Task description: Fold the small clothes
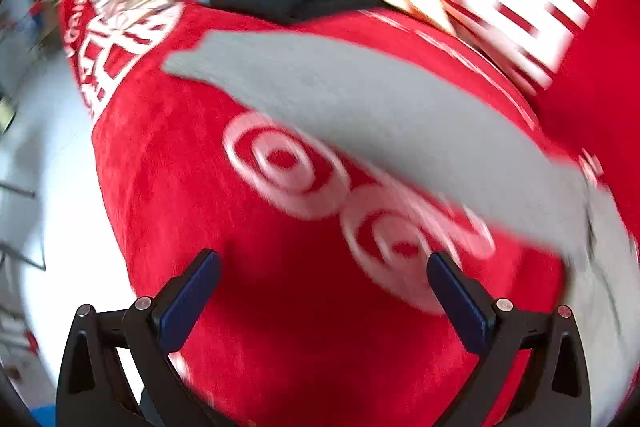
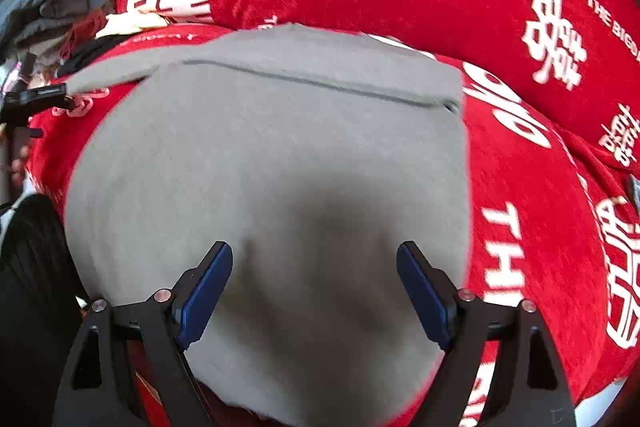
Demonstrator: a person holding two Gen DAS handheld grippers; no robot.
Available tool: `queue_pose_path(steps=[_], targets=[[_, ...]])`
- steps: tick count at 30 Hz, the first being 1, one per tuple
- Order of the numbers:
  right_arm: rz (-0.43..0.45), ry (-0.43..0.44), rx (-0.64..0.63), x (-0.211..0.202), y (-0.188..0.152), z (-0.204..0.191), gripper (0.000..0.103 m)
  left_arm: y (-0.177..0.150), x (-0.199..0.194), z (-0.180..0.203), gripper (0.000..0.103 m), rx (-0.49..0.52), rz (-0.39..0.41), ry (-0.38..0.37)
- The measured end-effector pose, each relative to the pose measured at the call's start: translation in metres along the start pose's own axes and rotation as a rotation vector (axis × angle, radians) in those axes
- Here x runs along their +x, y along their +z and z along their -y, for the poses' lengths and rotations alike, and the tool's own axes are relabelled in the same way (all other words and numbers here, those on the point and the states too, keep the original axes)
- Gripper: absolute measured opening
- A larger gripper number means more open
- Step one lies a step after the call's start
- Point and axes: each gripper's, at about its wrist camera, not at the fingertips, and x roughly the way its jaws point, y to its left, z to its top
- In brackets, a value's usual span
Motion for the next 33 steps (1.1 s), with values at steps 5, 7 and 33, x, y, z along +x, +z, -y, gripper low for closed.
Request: queue_pose_path(steps=[5,7,33], targets=[[0.025,0.018,-0.085,0.023,0.053,-0.05,0.086,0.035,0.03,-0.033,0.103,-0.131,0.029,-0.01],[0.043,-0.001,-0.1,0.039,0.086,-0.066,0.086,0.047,0.039,-0.044,0.103,-0.144,0.033,-0.009],[-0.058,0.036,-0.068,0.201,0.233,-0.191,0.088,0.117,0.093,-0.043,0.103,-0.221,0.076,0.137]])
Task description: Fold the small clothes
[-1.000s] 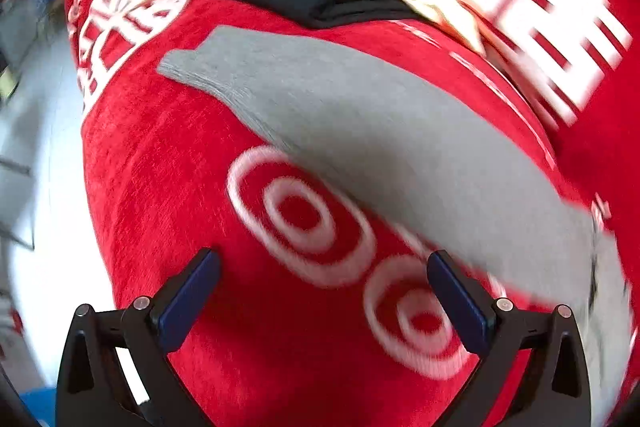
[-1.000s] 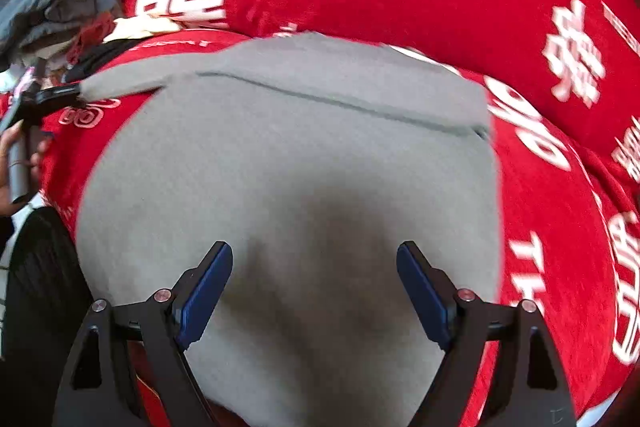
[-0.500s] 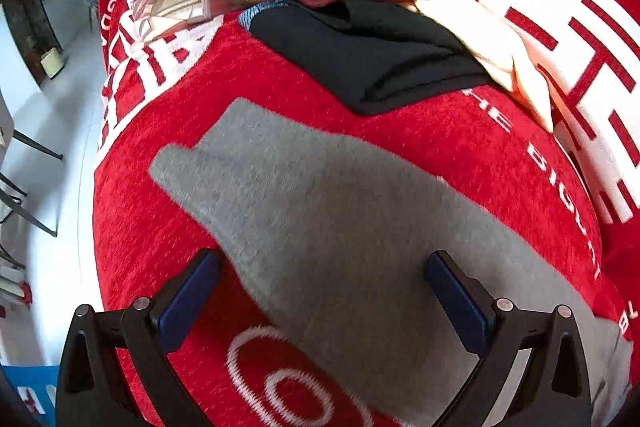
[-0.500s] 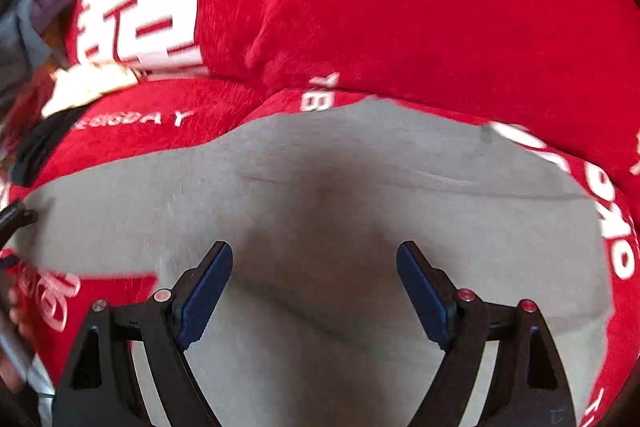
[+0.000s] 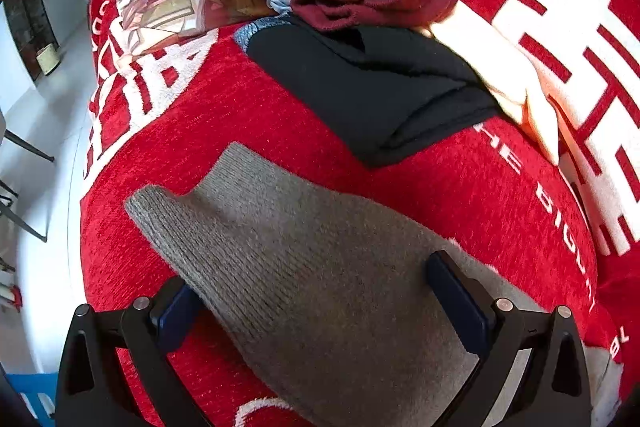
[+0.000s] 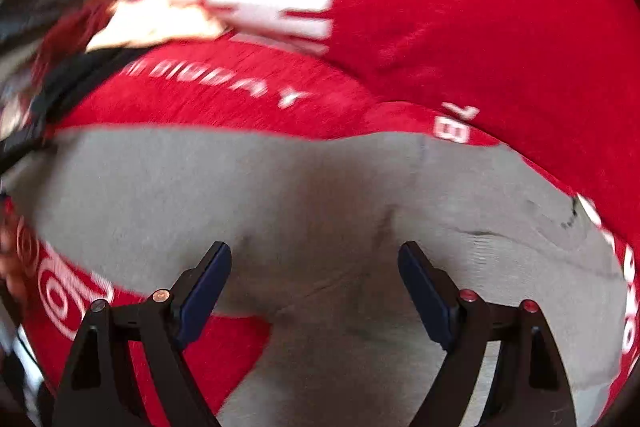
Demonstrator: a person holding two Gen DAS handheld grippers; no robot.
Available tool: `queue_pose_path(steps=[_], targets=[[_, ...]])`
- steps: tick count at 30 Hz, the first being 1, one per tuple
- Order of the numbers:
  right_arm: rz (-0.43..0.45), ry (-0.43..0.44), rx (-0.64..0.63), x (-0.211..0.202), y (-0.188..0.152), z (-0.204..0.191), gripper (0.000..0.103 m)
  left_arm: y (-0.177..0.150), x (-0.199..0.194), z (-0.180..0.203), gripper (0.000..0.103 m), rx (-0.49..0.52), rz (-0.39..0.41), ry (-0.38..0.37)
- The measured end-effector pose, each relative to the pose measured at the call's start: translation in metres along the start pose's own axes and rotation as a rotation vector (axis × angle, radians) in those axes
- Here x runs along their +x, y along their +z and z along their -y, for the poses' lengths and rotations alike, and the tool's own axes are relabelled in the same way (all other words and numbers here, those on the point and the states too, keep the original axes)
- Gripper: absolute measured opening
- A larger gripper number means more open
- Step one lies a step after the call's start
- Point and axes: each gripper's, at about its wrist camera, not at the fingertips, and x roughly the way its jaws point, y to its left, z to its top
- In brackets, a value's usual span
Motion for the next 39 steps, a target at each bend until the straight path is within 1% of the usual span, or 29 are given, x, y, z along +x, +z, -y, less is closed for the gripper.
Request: queue_pose_path(steps=[2,3,4,5,6,8,9,10,11,13,14,16,18,19,20,21,22,24,27,28,29,30,32,34,37,39], targets=[[-0.036,-0.029,0.036,0.007,0.002,0.011,0.088,0.005,0.004,0.001,0.102,0.009,-0.007,0.002],[-0.043,-0.038,0.046,0.009,0.004,0.013,0.088,0.006,0.003,-0.001,0.093,0.0,-0.006,-0.008],[-0.043,-0.052,0.049,0.011,0.004,0.015,0.088,0.006,-0.001,-0.004,0.083,-0.015,0.014,-0.007],[-0.044,-0.071,0.046,0.014,0.006,0.015,0.088,0.007,-0.005,-0.01,0.055,-0.028,0.04,-0.007],[-0.05,-0.098,0.044,0.017,0.006,0.014,0.088,0.009,-0.007,-0.016,0.035,-0.035,0.046,-0.037],[-0.089,-0.147,0.041,0.033,0.004,0.009,0.088,0.013,-0.006,-0.029,0.02,-0.059,0.03,-0.099],[-0.087,-0.178,0.024,0.036,0.003,0.004,0.089,0.015,-0.004,-0.038,0.016,-0.081,0.016,-0.14],[-0.075,-0.213,-0.017,0.038,0.0,-0.008,0.089,0.016,-0.003,-0.042,0.013,-0.09,0.01,-0.16],[-0.074,-0.206,-0.054,0.04,-0.004,-0.021,0.089,0.017,-0.002,-0.047,0.011,-0.091,0.002,-0.181],[-0.064,-0.192,-0.09,0.037,-0.008,-0.038,0.089,0.018,-0.003,-0.048,0.01,-0.086,-0.006,-0.193],[-0.06,-0.164,-0.109,0.035,-0.009,-0.049,0.089,0.019,-0.004,-0.048,0.01,-0.084,-0.008,-0.195],[-0.065,-0.047,-0.121,0.024,-0.01,-0.067,0.078,0.02,-0.01,-0.046,0.009,-0.073,-0.014,-0.202],[-0.077,0.122,-0.119,0.013,-0.009,-0.072,0.077,0.02,-0.022,-0.044,0.009,-0.062,-0.001,-0.219],[-0.076,0.189,-0.111,0.003,-0.01,-0.07,0.077,0.021,-0.029,-0.041,0.009,-0.05,0.011,-0.227],[-0.06,0.184,-0.109,-0.006,-0.011,-0.067,0.077,0.016,-0.039,-0.035,0.009,-0.04,0.019,-0.231],[-0.034,0.159,-0.109,-0.017,-0.013,-0.061,0.077,0.016,-0.053,-0.029,0.009,-0.016,0.036,-0.23],[-0.004,0.146,-0.102,-0.029,-0.015,-0.049,0.077,0.015,-0.059,-0.023,0.009,0.001,0.042,-0.223],[0.019,0.117,-0.074,-0.045,-0.021,-0.021,0.077,0.011,-0.073,-0.003,0.009,0.06,0.051,-0.213],[0.03,0.007,-0.011,-0.058,-0.034,0.041,0.077,-0.004,-0.086,0.042,0.009,0.157,0.029,-0.221],[0.021,-0.034,0.028,-0.061,-0.041,0.069,0.077,-0.014,-0.089,0.066,0.009,0.199,0.007,-0.225],[0.014,-0.056,0.061,-0.062,-0.044,0.09,0.077,-0.023,-0.094,0.086,0.009,0.238,-0.013,-0.224],[0.015,-0.073,0.109,-0.068,-0.052,0.12,0.077,-0.031,-0.098,0.1,0.009,0.265,-0.023,-0.224],[0.021,-0.09,0.155,-0.078,-0.063,0.154,0.077,-0.05,-0.117,0.142,0.009,0.339,-0.026,-0.239],[0.041,-0.116,0.191,-0.093,-0.076,0.192,0.077,-0.075,-0.152,0.19,0.009,0.416,0.001,-0.283],[0.072,-0.124,0.239,-0.106,-0.087,0.233,0.077,-0.109,-0.204,0.242,0.009,0.508,0.05,-0.356],[0.092,-0.126,0.278,-0.113,-0.097,0.257,0.077,-0.142,-0.244,0.284,0.009,0.578,0.077,-0.413]])
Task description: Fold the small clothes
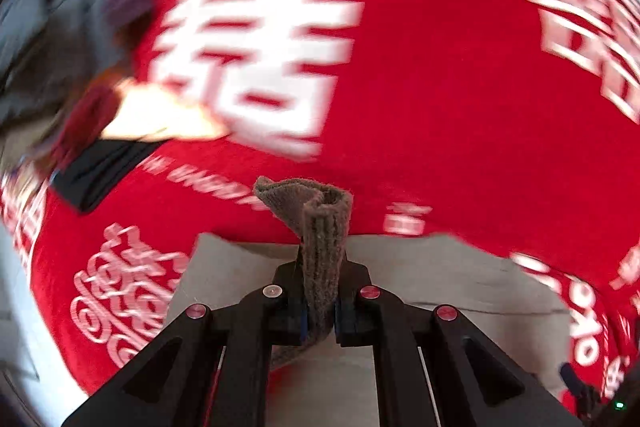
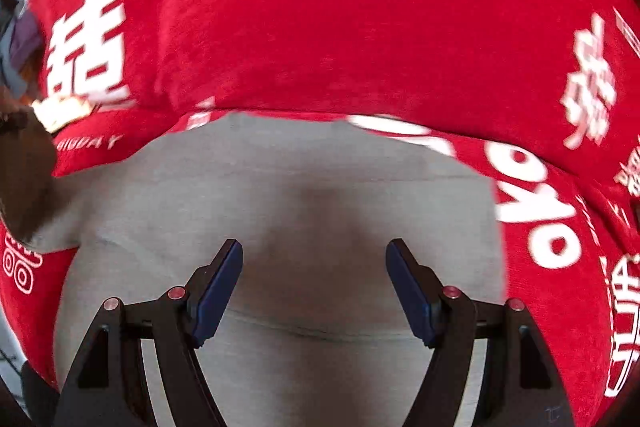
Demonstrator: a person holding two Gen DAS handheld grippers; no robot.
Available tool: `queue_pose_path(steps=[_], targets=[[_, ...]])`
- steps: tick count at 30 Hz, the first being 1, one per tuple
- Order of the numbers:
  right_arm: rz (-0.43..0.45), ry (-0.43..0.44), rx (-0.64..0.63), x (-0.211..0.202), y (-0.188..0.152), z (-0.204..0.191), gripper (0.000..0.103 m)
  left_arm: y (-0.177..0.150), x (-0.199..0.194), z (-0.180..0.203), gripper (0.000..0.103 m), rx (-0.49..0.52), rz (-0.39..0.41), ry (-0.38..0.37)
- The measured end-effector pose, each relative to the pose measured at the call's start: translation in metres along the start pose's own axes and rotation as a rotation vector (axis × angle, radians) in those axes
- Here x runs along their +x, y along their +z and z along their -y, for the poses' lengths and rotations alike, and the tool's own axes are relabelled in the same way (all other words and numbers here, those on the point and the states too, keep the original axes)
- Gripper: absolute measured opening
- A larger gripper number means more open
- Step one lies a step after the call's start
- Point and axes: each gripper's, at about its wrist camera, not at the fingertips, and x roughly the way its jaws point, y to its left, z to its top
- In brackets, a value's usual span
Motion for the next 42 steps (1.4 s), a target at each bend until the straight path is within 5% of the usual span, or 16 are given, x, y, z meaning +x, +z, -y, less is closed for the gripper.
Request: queue_pose_path(steps=[6,10,14,20,23,25,26,27,30,33,37,42], targets=[[0.003,-0.001,0.1,0.002,-0.021,0.076,0.077,-0.03,0.003,0.141,0.009,0.186,-0.03,-0.063],[-0.019,0.016,0.173,0.015,-0.04,0.112,0.077,-0.081,0.044,0.211,0.009,0.279,-0.148,-0.073],[-0.021,0.045,0.23,0.023,-0.053,0.136,0.077,-0.119,0.066,0.252,0.009,0.352,-0.195,-0.059],[0.019,0.091,0.242,0.019,-0.059,0.142,0.077,-0.134,0.075,0.279,0.009,0.401,-0.217,-0.074],[0.028,0.108,0.244,0.016,-0.062,0.142,0.078,-0.137,0.079,0.282,0.011,0.41,-0.265,-0.12],[0.029,0.108,0.256,0.013,-0.063,0.144,0.078,-0.136,0.079,0.281,0.053,0.407,-0.286,-0.145],[0.033,0.11,0.265,0.009,-0.064,0.146,0.078,-0.135,0.079,0.279,0.094,0.392,-0.301,-0.16],[0.037,0.112,0.27,0.006,-0.064,0.147,0.078,-0.135,0.076,0.276,0.101,0.378,-0.293,-0.165],[0.058,0.121,0.273,-0.006,-0.064,0.148,0.078,-0.123,0.055,0.259,0.101,0.339,-0.227,-0.198],[0.073,0.161,0.255,-0.015,-0.058,0.144,0.078,-0.106,0.028,0.227,0.101,0.307,-0.227,-0.348],[0.069,0.226,0.239,-0.012,-0.042,0.126,0.078,-0.092,0.022,0.156,0.101,0.218,-0.162,-0.269],[0.017,0.208,0.183,0.023,-0.012,0.093,0.078,-0.088,0.06,0.079,0.101,0.094,-0.228,-0.111]])
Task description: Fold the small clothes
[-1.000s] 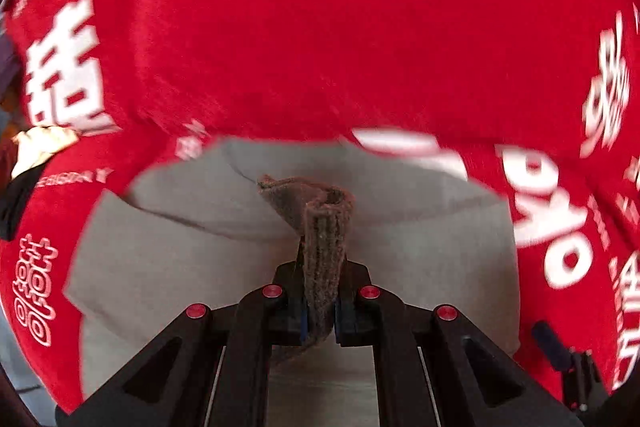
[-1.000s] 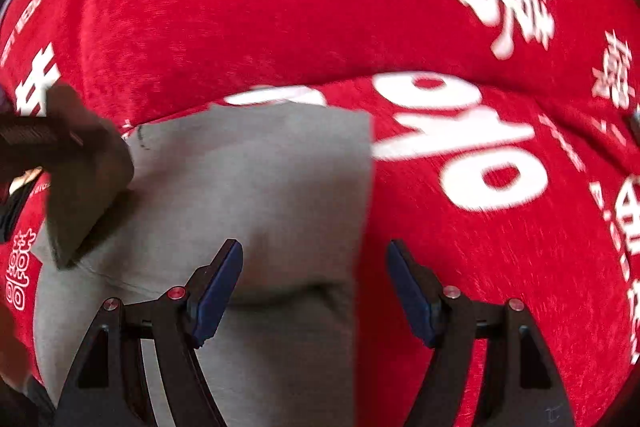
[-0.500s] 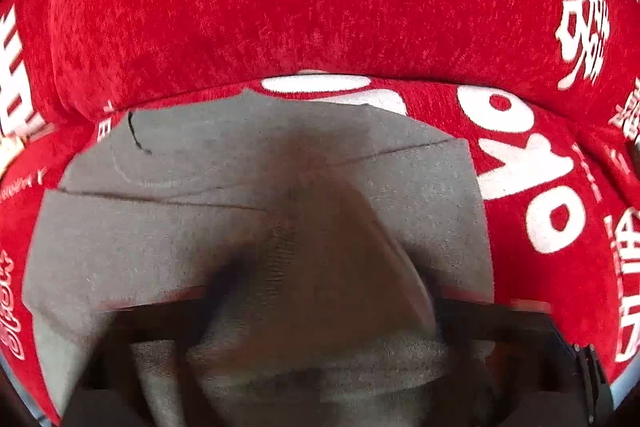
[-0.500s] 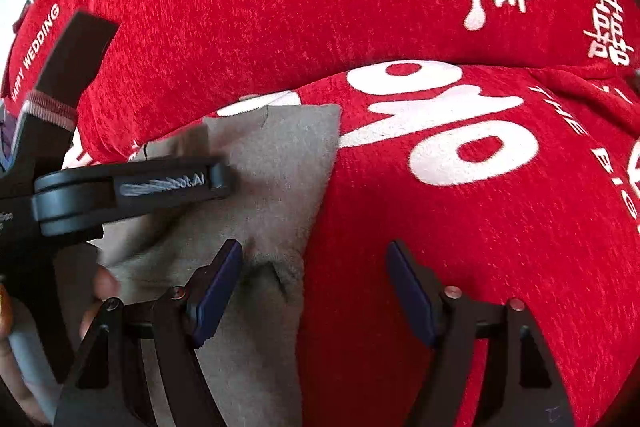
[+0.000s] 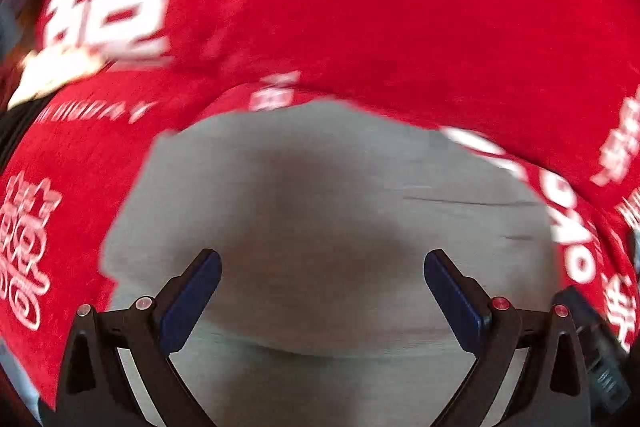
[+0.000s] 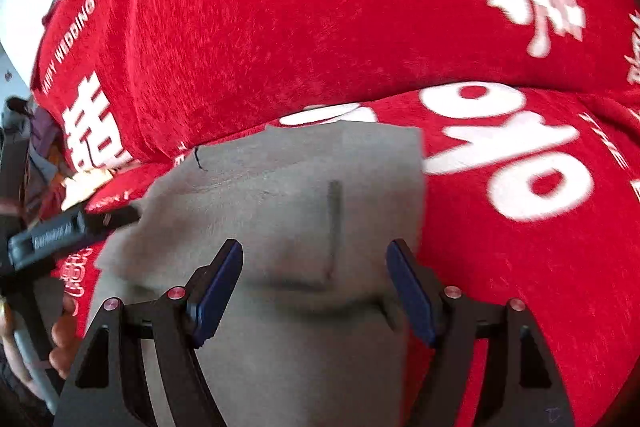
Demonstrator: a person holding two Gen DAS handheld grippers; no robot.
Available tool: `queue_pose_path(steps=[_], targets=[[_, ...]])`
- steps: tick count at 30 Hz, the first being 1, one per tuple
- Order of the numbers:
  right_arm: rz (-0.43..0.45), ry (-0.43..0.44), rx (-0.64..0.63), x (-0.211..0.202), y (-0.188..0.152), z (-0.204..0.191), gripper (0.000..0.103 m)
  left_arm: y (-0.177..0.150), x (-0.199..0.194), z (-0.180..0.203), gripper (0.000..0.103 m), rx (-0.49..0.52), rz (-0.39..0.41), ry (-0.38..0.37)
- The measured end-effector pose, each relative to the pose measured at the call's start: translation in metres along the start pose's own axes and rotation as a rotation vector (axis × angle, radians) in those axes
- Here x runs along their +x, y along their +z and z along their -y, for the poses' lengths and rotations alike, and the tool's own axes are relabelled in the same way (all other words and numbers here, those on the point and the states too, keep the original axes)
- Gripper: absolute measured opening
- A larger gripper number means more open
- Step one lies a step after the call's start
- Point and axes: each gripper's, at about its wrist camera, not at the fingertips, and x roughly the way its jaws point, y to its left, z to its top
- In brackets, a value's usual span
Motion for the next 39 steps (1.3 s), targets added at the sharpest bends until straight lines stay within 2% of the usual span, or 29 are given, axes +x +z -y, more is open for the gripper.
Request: queue_pose_path(steps=[3,5,6,7,10,13,16,18,19,21,23,25,27,29,30,31,33,34,35,36,38,39], targets=[[-0.071,-0.057,-0.033,0.04,0.014,-0.01,0.076,0.0,0.014,-0.031,0.101,-0.053,-0.016,0.047],[-0.054,-0.137,-0.086,0.051,0.017,-0.02,0.058,-0.003,0.025,-0.043,0.101,-0.061,-0.055,0.049],[-0.057,-0.122,-0.122,0.051,0.018,-0.027,0.013,-0.004,0.028,-0.046,0.101,-0.054,-0.065,0.058],[-0.07,-0.071,-0.143,0.047,0.02,-0.035,0.01,-0.006,0.028,-0.046,0.101,-0.041,-0.066,0.066],[0.017,-0.081,-0.168,0.021,0.025,-0.042,0.01,-0.004,0.019,-0.043,0.101,-0.038,-0.031,0.032],[0.055,-0.084,-0.138,0.005,0.032,-0.034,0.01,0.0,0.015,-0.035,0.101,-0.036,-0.027,-0.015],[0.02,-0.137,-0.12,0.015,0.034,-0.023,0.01,-0.001,0.03,-0.027,0.101,0.013,-0.053,0.007],[-0.023,-0.139,-0.116,0.029,0.03,-0.02,0.011,-0.007,0.034,-0.016,0.101,0.09,-0.026,0.072],[-0.063,-0.154,-0.118,0.036,0.027,-0.019,0.016,-0.008,0.034,-0.016,0.101,0.101,-0.025,0.077],[-0.087,-0.198,-0.103,0.037,0.026,-0.015,0.024,-0.005,0.031,-0.02,0.101,0.085,-0.037,0.061],[-0.045,-0.225,-0.052,0.023,0.026,-0.009,0.034,0.001,0.016,-0.03,0.101,0.029,-0.01,0.001],[0.031,-0.264,0.019,0.001,0.027,-0.006,0.05,0.009,0.011,-0.034,0.101,0.016,0.015,-0.003],[0.076,-0.247,0.024,-0.008,0.025,-0.021,0.053,0.015,0.019,-0.031,0.101,0.019,-0.009,0.01],[0.004,-0.208,-0.101,0.006,0.019,-0.062,0.058,0.015,0.038,-0.022,0.101,0.045,-0.092,-0.02],[-0.035,-0.196,-0.156,0.016,0.016,-0.078,0.058,0.013,0.044,-0.017,0.101,0.07,-0.098,0.007],[-0.109,-0.176,-0.246,0.034,0.007,-0.101,0.058,0.011,0.046,-0.009,0.102,0.133,-0.056,0.068],[-0.19,-0.195,-0.306,0.055,-0.006,-0.112,0.058,0.009,0.044,-0.009,0.102,0.186,-0.027,0.056],[-0.184,-0.194,-0.302,0.059,-0.009,-0.108,0.059,0.011,0.044,-0.016,0.102,0.185,-0.041,0.038],[-0.153,-0.171,-0.272,0.054,-0.007,-0.099,0.059,0.013,0.042,-0.029,0.102,0.17,-0.059,0.026],[-0.151,-0.185,-0.217,0.05,-0.004,-0.084,0.059,0.015,0.04,-0.042,0.102,0.153,-0.068,0.023],[-0.131,-0.221,-0.115,0.036,0.002,-0.051,0.059,0.02,0.033,-0.077,0.102,0.11,-0.073,0.045],[-0.122,-0.288,-0.087,0.027,0.003,-0.037,0.059,0.02,0.032,-0.087,0.102,0.094,-0.071,0.065]])
